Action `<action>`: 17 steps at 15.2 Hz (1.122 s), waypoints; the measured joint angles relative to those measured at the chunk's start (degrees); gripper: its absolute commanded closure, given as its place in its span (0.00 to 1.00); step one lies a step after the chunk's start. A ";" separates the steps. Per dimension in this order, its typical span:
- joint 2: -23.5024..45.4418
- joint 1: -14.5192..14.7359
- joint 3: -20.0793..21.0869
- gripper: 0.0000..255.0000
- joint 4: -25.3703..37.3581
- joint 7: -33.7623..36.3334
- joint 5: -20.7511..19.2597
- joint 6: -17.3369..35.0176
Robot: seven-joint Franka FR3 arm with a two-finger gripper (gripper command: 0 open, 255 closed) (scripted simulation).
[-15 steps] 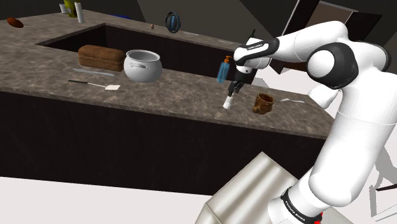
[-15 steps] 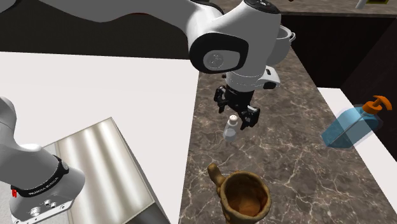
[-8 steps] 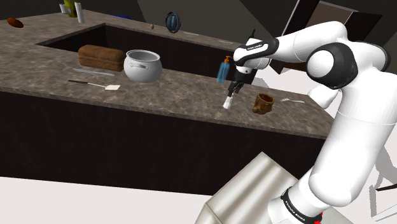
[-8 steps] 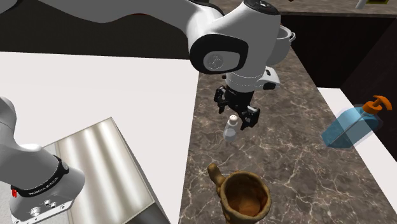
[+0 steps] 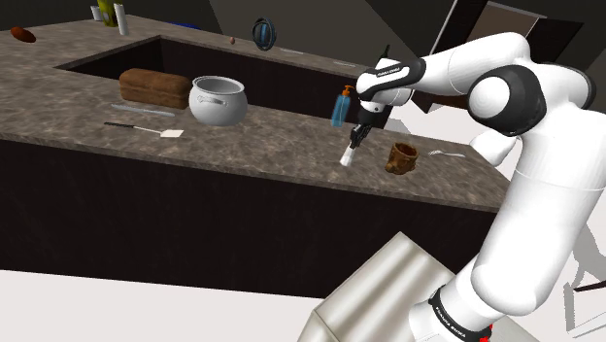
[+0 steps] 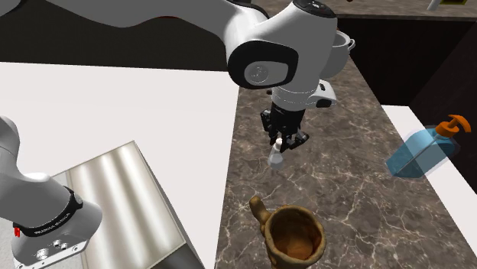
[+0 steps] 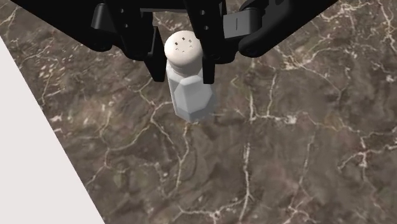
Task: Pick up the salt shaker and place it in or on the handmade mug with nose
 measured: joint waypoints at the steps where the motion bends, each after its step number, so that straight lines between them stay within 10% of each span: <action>1: 0.00 0.00 0.00 1.00 0.00 0.00 0.00 0.00; 17: -3.49 0.32 -0.62 1.00 6.18 1.68 -1.93 -9.36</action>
